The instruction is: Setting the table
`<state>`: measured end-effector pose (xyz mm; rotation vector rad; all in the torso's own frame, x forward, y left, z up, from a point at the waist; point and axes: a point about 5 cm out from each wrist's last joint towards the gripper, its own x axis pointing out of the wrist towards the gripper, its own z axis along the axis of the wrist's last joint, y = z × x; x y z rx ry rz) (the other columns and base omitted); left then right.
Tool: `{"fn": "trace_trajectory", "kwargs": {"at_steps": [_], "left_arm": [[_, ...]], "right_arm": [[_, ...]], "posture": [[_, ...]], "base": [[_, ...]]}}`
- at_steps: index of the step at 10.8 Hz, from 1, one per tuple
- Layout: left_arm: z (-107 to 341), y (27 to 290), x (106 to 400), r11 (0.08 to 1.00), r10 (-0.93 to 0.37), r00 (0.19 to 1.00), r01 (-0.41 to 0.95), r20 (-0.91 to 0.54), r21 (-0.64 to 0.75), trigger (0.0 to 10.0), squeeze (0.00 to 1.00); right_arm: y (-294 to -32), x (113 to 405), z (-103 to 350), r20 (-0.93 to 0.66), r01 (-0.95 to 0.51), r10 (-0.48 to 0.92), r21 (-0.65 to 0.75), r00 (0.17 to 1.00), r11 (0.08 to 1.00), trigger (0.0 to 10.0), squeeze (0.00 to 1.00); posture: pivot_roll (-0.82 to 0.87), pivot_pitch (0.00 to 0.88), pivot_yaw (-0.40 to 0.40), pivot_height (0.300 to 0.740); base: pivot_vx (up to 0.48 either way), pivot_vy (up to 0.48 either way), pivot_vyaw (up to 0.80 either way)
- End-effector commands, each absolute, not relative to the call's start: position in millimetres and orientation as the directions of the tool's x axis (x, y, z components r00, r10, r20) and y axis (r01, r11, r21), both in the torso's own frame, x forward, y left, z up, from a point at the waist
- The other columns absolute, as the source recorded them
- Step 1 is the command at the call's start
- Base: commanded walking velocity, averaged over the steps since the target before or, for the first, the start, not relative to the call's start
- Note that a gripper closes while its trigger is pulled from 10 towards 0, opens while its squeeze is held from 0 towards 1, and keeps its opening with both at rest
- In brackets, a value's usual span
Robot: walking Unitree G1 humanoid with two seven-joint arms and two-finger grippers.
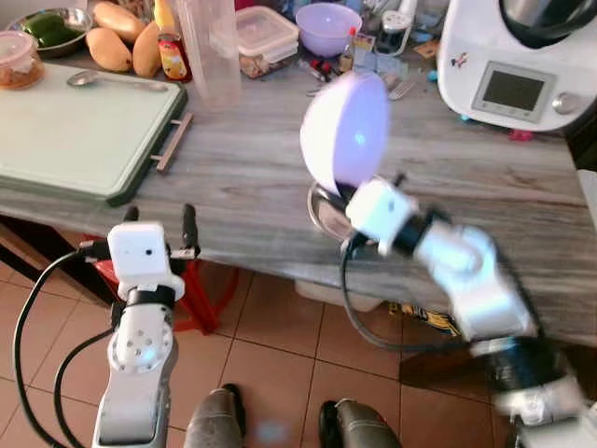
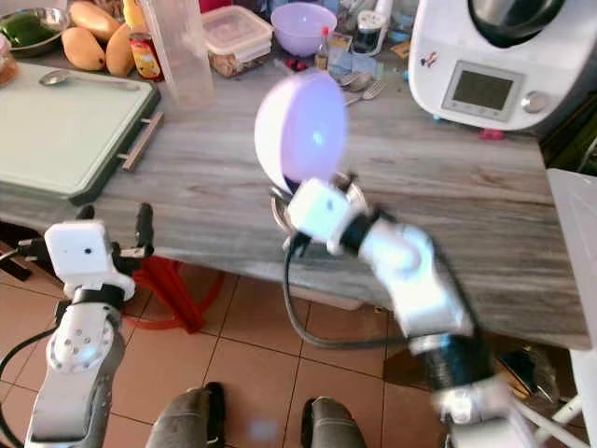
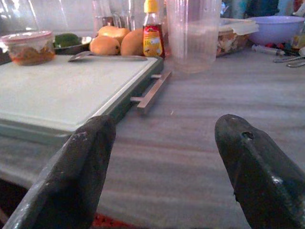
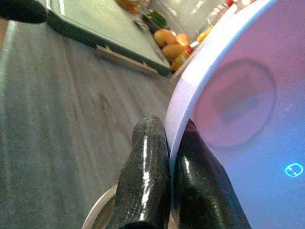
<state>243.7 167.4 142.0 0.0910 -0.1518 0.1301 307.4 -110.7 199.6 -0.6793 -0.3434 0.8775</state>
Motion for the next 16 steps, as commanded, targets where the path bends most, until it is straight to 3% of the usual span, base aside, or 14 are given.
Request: {"fn": "trace_trajectory", "kwargs": {"at_steps": [1, 5, 7, 10, 16], "left_arm": [[145, 166, 242, 0.988, 0.117, 0.981, -0.131, 0.156, 0.084, 10.0, 0.00], [141, 166, 236, 0.991, 0.091, 0.990, -0.101, 0.109, 0.084, 10.0, 0.00], [136, 169, 225, 0.990, 0.085, 0.993, -0.093, 0.077, 0.108, 10.0, 0.00], [138, 167, 225, 0.991, 0.080, 0.994, -0.088, 0.079, 0.100, 10.0, 0.00], [138, 167, 224, 0.992, 0.089, 0.994, -0.095, 0.070, 0.088, 10.0, 0.00]], "right_arm": [[-116, 312, 201, -0.059, -0.634, 0.825, -0.671, 0.562, 0.384, 10.0, 0.00], [-122, 322, 190, -0.358, -0.773, 0.858, -0.631, 0.369, 0.069, 10.0, 0.00], [-125, 333, 195, -0.401, -0.741, 0.842, -0.671, 0.362, -0.001, 10.0, 0.00], [-123, 343, 204, -0.439, -0.718, 0.833, -0.692, 0.337, -0.074, 10.0, 0.00], [-127, 366, 216, -0.456, -0.662, 0.796, -0.744, 0.399, -0.095, 10.0, 0.00]], "posture": [[-0.01, 0.192, -0.046, 0.740], [0.01, 0.203, -0.033, 0.740], [0.02, 0.211, -0.028, 0.740], [0.02, 0.217, -0.026, 0.740], [0.04, 0.230, -0.034, 0.740]], "base": [[0.000, 0.000, 0.00], [0.000, 0.000, 0.00], [0.000, 0.000, 0.00], [0.000, 0.000, 0.00], [0.000, 0.000, 0.00]]}}
